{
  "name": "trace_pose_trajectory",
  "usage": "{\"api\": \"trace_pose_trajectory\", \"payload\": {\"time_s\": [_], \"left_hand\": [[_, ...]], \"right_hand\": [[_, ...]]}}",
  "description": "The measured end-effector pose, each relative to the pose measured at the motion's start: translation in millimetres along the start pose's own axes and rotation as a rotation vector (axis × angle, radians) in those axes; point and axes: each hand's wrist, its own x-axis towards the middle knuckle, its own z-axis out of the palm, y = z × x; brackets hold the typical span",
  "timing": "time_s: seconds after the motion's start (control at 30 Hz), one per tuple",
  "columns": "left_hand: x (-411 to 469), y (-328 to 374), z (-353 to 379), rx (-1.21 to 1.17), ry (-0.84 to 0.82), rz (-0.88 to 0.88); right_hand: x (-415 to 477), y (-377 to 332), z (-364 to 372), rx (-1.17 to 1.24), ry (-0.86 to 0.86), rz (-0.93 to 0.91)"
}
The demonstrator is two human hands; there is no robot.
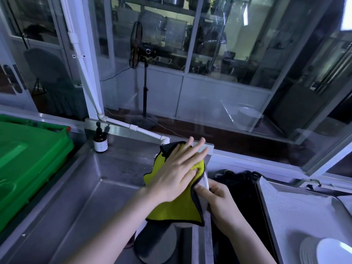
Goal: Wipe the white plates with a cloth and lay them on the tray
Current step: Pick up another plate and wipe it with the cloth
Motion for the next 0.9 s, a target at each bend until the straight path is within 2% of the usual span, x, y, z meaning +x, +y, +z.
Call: {"api": "trace_pose_trajectory", "payload": {"time_s": [0.13, 0.2, 0.3, 0.4, 0.57, 0.67, 0.77, 0.9], "left_hand": [[-1, -17, -8, -0.267, 0.167, -0.278], [-6, -13, -4, -0.188, 0.115, -0.243], [-11, 3, 7, 0.058, 0.044, -0.052], [-9, -1, 7, 0.041, 0.026, -0.027], [-16, -37, 3, -0.297, 0.135, -0.305], [-35, -56, 3, -0.460, 0.144, -0.469], [-60, -60, 8, -0.496, 0.110, -0.632], [-83, -57, 11, -0.402, 0.119, -0.666]], "right_hand": [[-6, 1, -3, 0.004, -0.029, -0.003], [-3, 1, -5, 0.030, -0.009, 0.013], [2, 0, -2, 0.076, 0.042, 0.043], [3, 0, -2, 0.069, 0.032, 0.062], [-7, 0, -7, 0.074, -0.013, 0.047], [-11, -1, -13, 0.140, 0.000, 0.043], [-9, -6, -17, 0.191, 0.032, 0.042], [-3, -12, -18, 0.129, 0.082, 0.037]]}}
